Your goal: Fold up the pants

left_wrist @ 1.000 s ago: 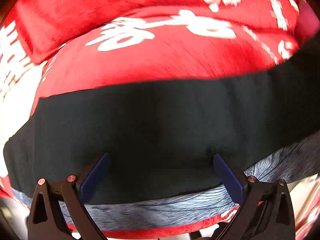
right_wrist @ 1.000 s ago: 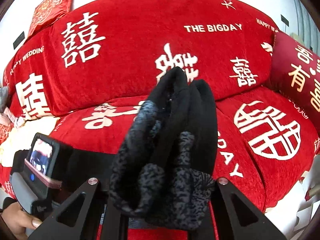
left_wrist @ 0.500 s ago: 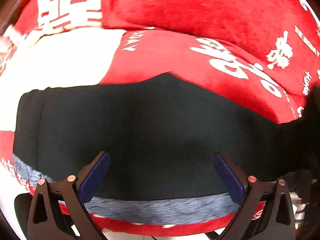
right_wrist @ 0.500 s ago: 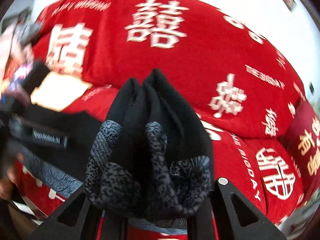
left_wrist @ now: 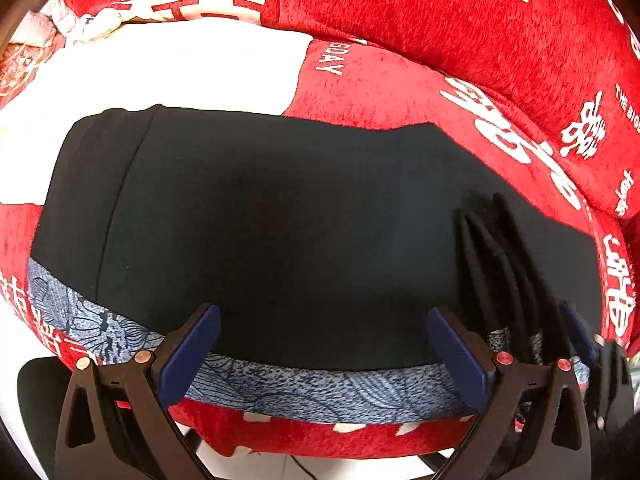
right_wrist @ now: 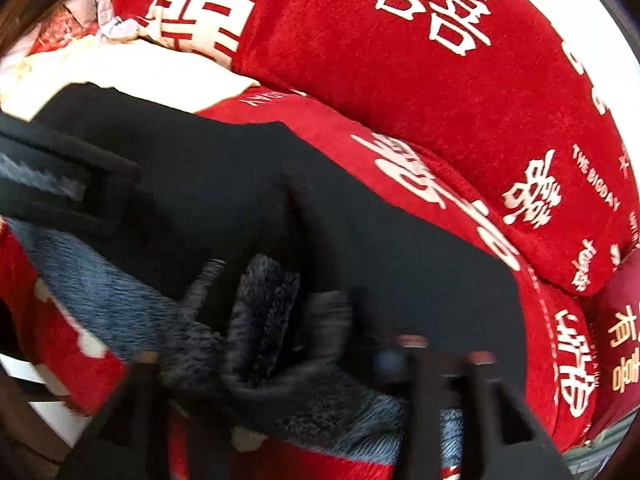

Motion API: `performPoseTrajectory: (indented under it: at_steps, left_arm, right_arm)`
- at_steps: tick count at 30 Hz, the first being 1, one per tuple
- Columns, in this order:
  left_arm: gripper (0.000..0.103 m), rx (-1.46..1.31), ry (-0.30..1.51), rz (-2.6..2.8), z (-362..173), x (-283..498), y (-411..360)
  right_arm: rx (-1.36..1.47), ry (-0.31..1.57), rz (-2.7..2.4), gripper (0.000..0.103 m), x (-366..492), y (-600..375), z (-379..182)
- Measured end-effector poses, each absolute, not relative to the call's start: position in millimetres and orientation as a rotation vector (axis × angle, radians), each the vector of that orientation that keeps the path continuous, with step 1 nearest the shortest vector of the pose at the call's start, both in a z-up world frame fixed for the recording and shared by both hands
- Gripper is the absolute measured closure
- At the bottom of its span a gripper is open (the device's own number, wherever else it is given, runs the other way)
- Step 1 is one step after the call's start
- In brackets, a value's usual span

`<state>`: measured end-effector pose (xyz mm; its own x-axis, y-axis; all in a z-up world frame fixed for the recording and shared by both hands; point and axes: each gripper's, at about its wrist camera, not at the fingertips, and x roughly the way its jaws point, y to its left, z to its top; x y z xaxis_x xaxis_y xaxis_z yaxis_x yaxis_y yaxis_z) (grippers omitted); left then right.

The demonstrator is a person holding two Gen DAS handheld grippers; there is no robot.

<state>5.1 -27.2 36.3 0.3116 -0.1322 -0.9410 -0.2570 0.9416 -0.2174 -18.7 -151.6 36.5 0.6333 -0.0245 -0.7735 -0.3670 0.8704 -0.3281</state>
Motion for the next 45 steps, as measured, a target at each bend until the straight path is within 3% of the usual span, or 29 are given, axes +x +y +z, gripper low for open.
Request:
performPoseTrajectory:
  at_steps: [10, 14, 17, 20, 30, 34, 38, 41, 45]
  left_arm:
    - [0.000, -0.345, 1.228, 0.044, 53, 3, -38]
    - [0.000, -0.380, 1.242, -0.001, 57, 5, -44]
    - [0.000, -0.321, 1.260, -0.038, 55, 1, -66]
    - [0.000, -0.270, 1.263, -0.057, 58, -3, -83]
    - [0.000, -0.265, 1.213, -0.161, 90, -6, -115]
    - [0.000, -0.147, 1.201, -0.245, 94, -3, -164]
    - [0.000, -0.035, 1.240, -0.248, 67, 6, -188]
    - [0.000, 0.032, 1.290, -0.159, 39, 11, -183]
    - [0.000, -0.097, 1.329, -0.176, 35, 14, -161]
  right_arm:
    - [-0.287, 0.810, 0.288, 0.019, -59, -221, 108]
    - [-0.362, 0.862, 0.145, 0.019, -56, -263, 90]
    - [-0.306, 1.009, 0.098, 0.019, -34, -278, 59]
    - [-0.308, 1.011, 0.084, 0.015, -17, -269, 36]
    - [-0.183, 0.911, 0.115, 0.015, -36, -341, 93]
    - [-0.116, 0.983, 0.016, 0.022, -29, -378, 82]
    - [0.026, 1.030, 0.048, 0.022, -23, -387, 65]
    - [-0.104, 1.106, 0.003, 0.021, -21, -378, 40]
    - [-0.041, 1.127, 0.015, 0.020, -28, -390, 39]
